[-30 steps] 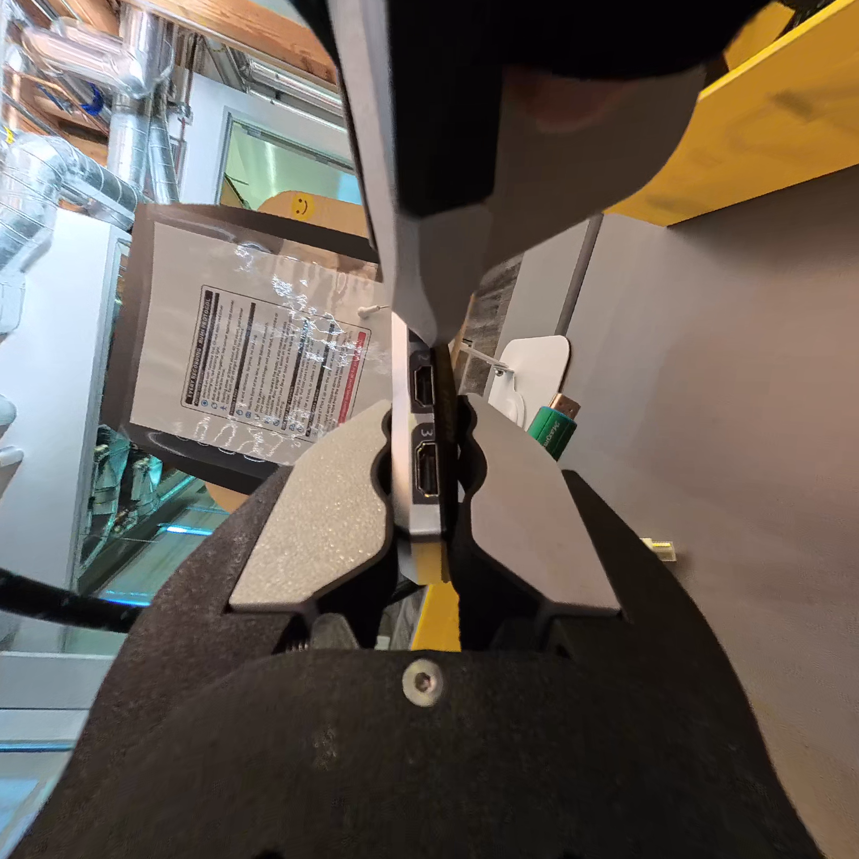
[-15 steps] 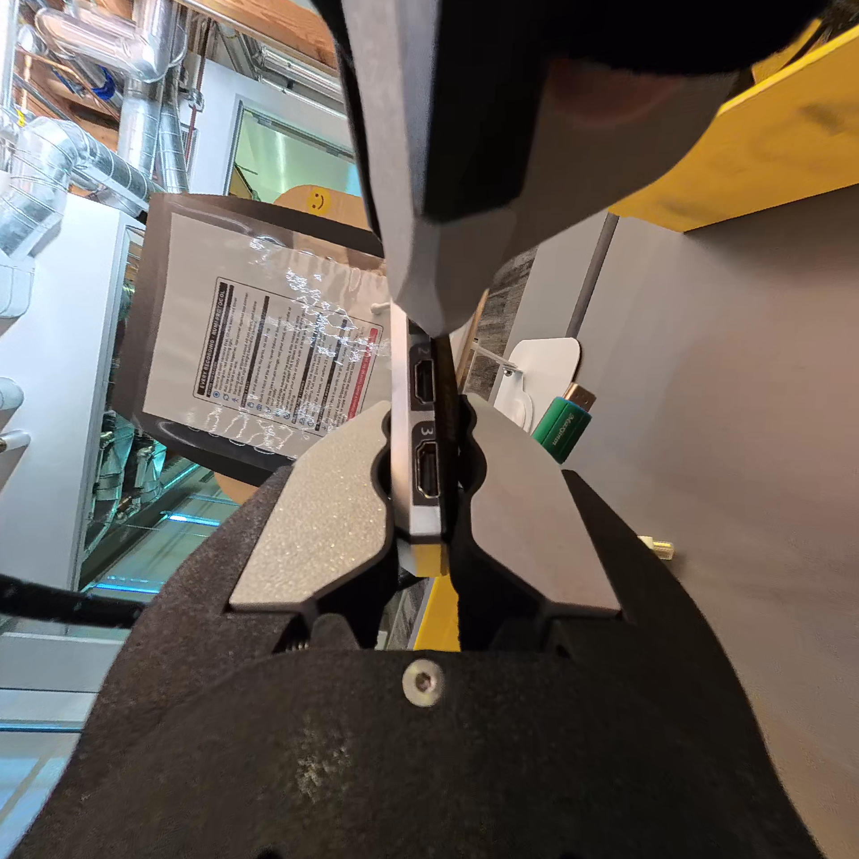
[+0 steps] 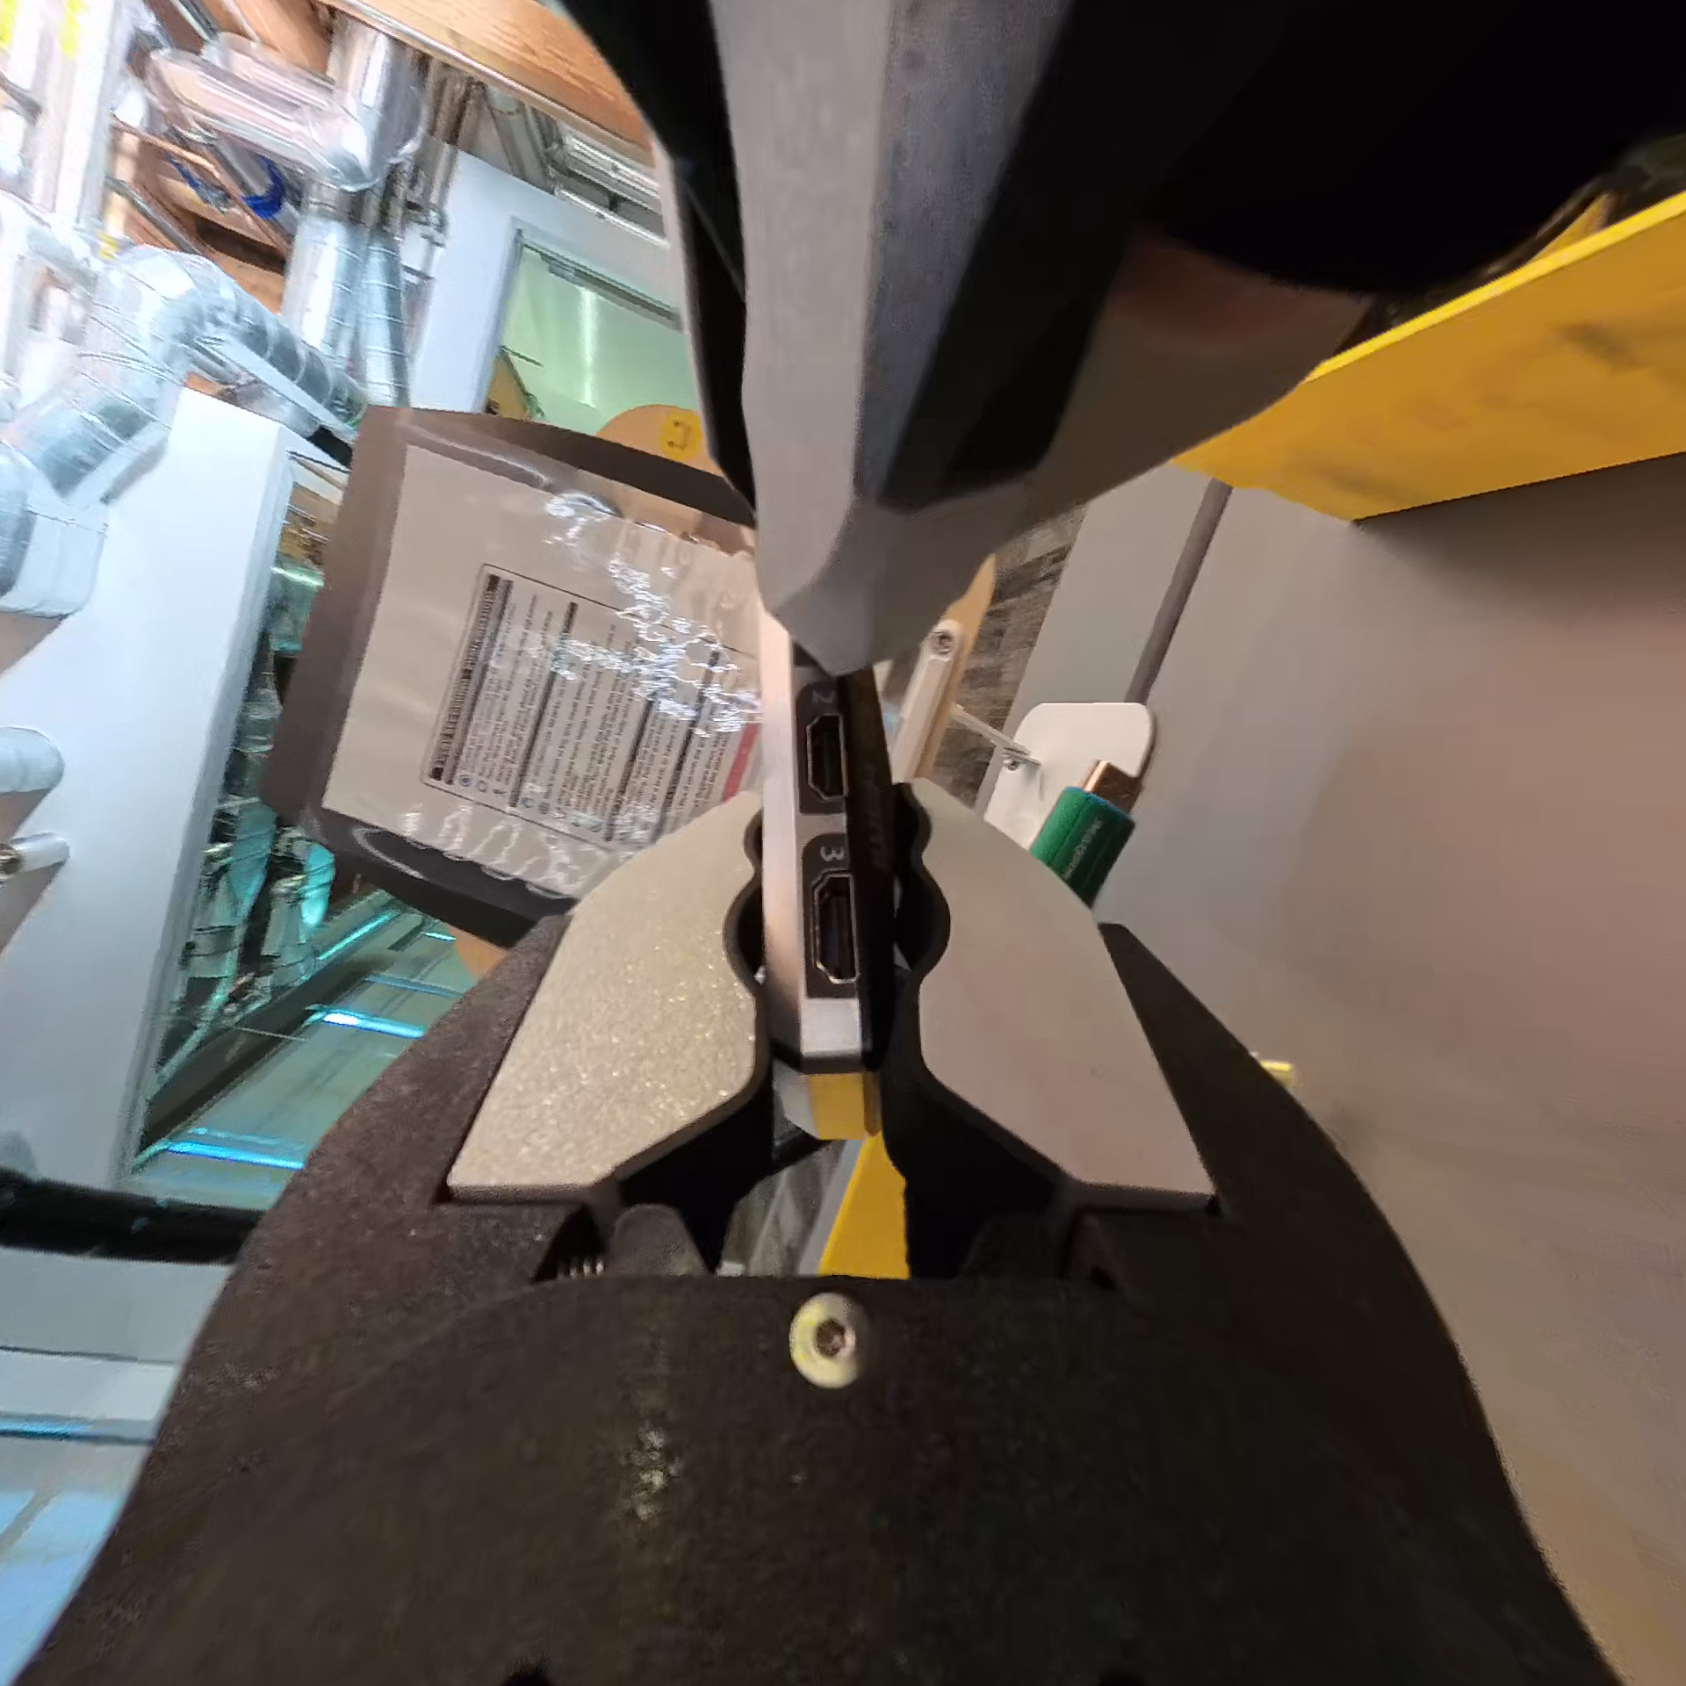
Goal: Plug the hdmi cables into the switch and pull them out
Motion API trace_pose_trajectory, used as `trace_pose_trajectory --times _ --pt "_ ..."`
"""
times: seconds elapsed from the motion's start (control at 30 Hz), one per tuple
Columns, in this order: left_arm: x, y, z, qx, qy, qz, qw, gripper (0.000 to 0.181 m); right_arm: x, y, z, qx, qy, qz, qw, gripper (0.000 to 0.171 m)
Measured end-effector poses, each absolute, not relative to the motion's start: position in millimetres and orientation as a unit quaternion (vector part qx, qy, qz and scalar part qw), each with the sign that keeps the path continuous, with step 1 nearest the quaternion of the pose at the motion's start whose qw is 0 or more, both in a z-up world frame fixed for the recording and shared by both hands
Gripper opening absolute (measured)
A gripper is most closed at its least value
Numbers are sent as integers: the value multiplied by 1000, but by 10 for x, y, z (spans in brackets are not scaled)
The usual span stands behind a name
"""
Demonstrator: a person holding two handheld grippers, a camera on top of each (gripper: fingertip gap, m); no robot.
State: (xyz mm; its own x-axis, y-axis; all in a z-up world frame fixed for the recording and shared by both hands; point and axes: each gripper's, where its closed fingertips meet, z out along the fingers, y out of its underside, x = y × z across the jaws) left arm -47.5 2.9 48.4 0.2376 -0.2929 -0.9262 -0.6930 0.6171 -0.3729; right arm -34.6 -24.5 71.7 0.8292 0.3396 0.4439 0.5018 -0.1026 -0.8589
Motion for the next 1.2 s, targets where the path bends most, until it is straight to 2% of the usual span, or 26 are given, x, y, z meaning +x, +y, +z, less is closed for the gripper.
trace_pose_trajectory --times 0.07,0.17,0.33,0.5,0.67,0.8,0.97,1.2 --pt "-427 4 421 -405 611 133 667 26 -343 -233 683 -747 -280 -31 602 22" --pt "-380 -29 434 -351 613 154 691 39 -369 -248 666 -749 -285 -2 598 22" --pt "-355 -105 421 -333 621 113 701 30 -427 -257 621 -746 -308 8 591 22" --pt "-343 -93 361 -328 627 139 692 26 -448 -217 537 -753 -310 2 581 24" --pt "-300 -78 289 -329 629 158 686 26 -386 -183 517 -749 -316 -42 581 1" --pt "-338 -13 295 -331 625 190 681 26 -303 -197 612 -743 -306 -70 591 17" --pt "-393 76 313 -349 616 189 680 27 -312 -216 604 -759 -285 -22 585 31" --pt "-371 28 328 -338 614 205 683 27 -359 -141 461 -765 -291 -4 574 22"
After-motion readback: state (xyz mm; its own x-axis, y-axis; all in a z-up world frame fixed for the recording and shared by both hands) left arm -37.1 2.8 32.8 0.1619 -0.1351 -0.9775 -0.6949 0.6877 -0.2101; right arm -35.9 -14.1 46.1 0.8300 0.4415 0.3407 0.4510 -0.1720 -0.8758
